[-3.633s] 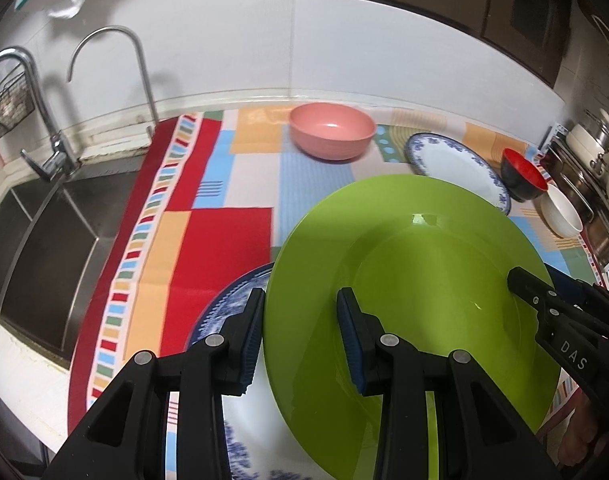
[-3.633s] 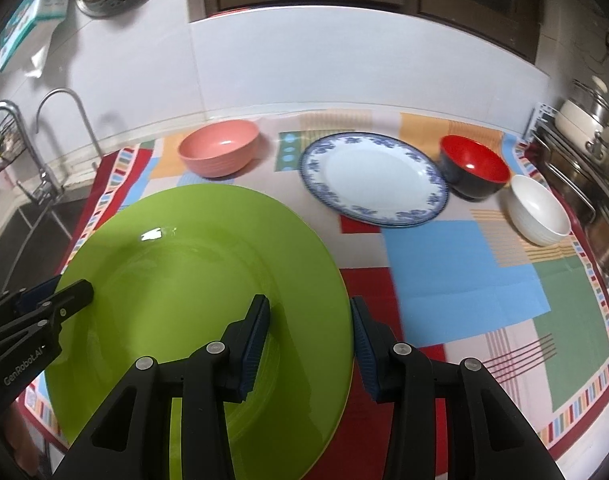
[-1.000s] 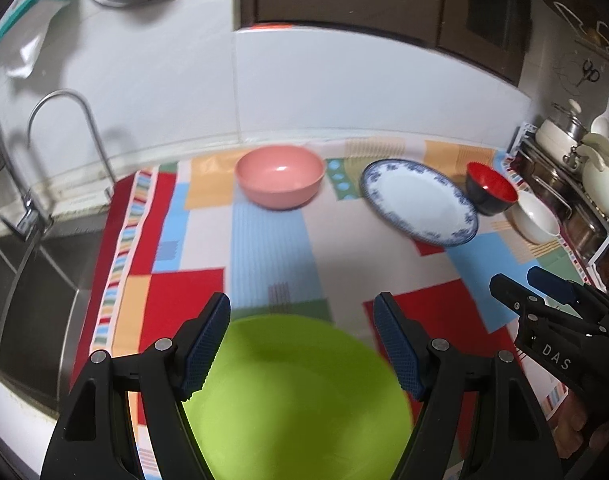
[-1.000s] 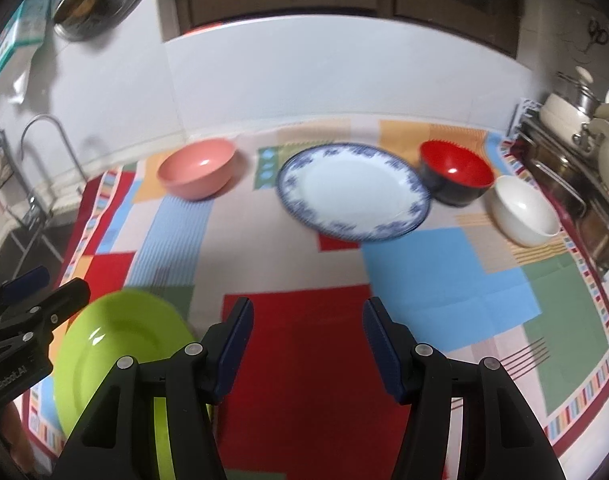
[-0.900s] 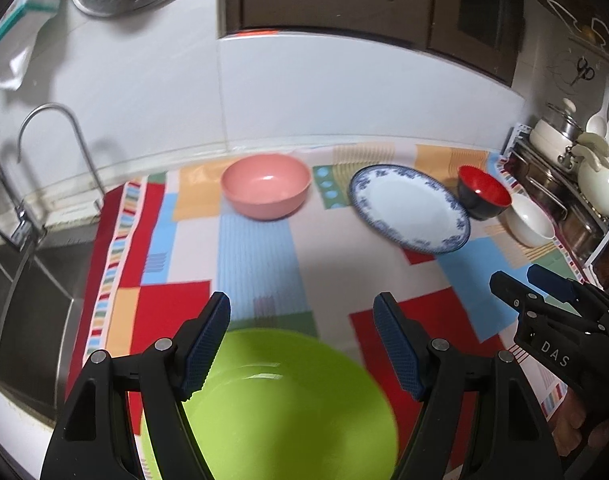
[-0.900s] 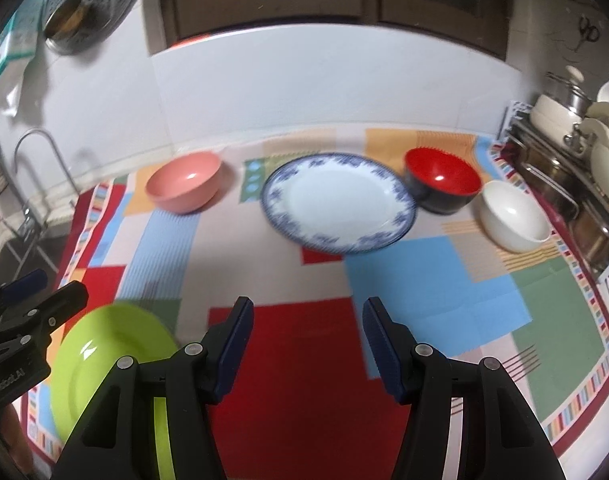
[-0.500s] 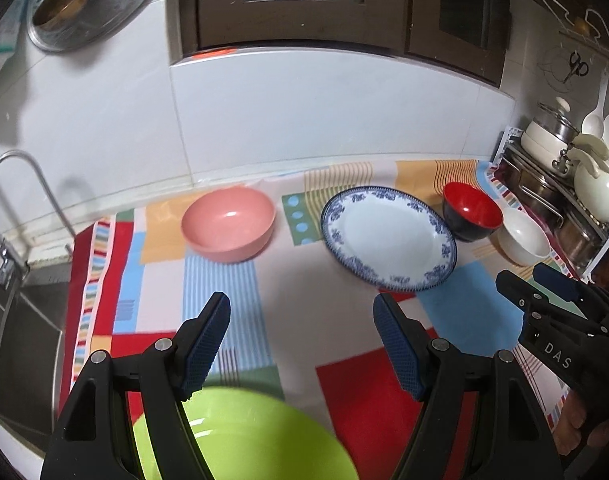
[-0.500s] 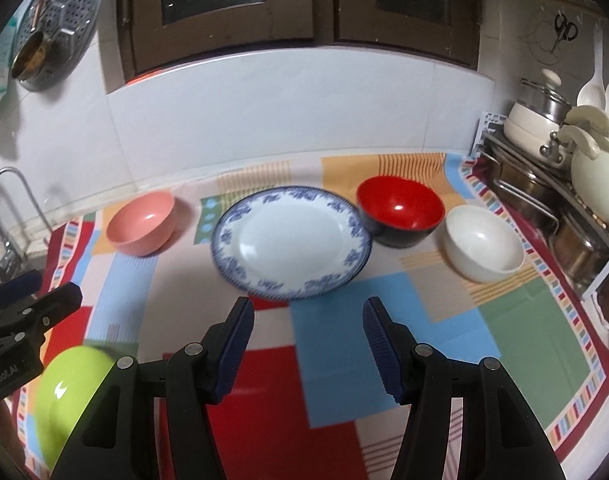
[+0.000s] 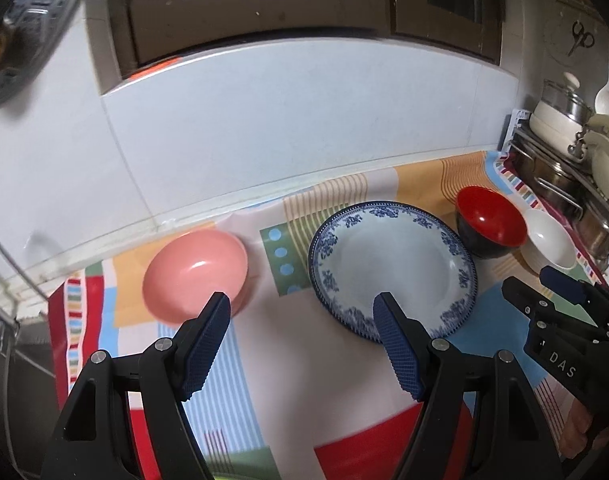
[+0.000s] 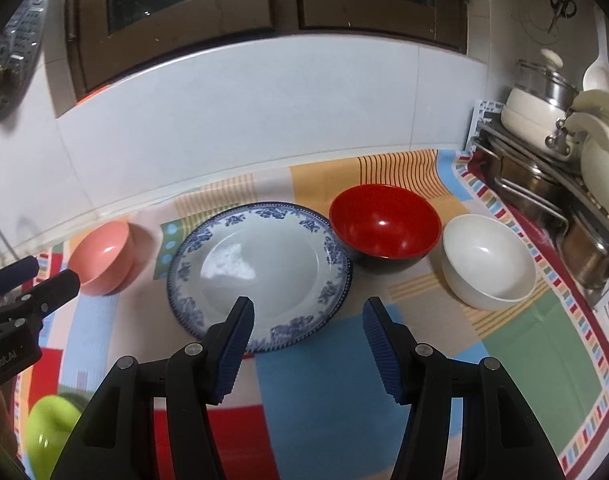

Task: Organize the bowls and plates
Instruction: 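Move both tools to the rim of the blue-and-white plate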

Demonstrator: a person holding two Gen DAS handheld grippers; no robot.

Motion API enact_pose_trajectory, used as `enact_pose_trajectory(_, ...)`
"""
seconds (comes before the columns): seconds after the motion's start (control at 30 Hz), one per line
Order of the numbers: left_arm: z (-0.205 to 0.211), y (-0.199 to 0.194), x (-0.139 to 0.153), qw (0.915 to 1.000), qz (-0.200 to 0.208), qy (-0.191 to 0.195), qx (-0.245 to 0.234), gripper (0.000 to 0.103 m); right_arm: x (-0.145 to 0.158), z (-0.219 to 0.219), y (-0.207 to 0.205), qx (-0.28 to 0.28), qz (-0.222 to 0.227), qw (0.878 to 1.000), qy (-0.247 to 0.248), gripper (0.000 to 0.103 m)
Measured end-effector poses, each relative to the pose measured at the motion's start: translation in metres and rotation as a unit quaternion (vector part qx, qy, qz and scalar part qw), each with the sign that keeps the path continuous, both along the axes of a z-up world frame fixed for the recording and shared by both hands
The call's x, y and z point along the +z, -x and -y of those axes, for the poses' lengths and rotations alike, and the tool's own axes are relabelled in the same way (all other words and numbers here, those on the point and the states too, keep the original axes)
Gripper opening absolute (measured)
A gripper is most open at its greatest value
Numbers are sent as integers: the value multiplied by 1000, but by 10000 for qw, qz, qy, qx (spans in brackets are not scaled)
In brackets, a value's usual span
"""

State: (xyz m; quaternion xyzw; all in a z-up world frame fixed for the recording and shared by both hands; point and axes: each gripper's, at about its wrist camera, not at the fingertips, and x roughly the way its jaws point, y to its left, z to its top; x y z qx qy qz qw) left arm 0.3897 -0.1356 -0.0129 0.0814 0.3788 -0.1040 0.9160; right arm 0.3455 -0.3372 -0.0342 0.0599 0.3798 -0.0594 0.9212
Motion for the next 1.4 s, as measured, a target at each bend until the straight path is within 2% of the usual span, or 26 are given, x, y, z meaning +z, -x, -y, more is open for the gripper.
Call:
enact_pose_trajectory(0.3, 14, -53, -28, 9994, -148, -260, -156, 74, -34, 15, -42, -326, -250, 9990, -148, 58)
enact_pose_trajectory(0.8, 34, -123, -82, 9961, -729, -384, -318, 73, -81, 34, -86, -965, -579, 9930, -347, 58)
enact_pose_trajectory(1.03, 37, -140, -100, 9944, -928, -359, -355, 72, -91, 31, -96, -1042, -651, 9920, -303, 58)
enact_pose_trajectory(1.4, 42, -157, -110, 9925, -1099, -325, -413, 62, -93, 34, -109, -1125, -655, 9910, -305, 58)
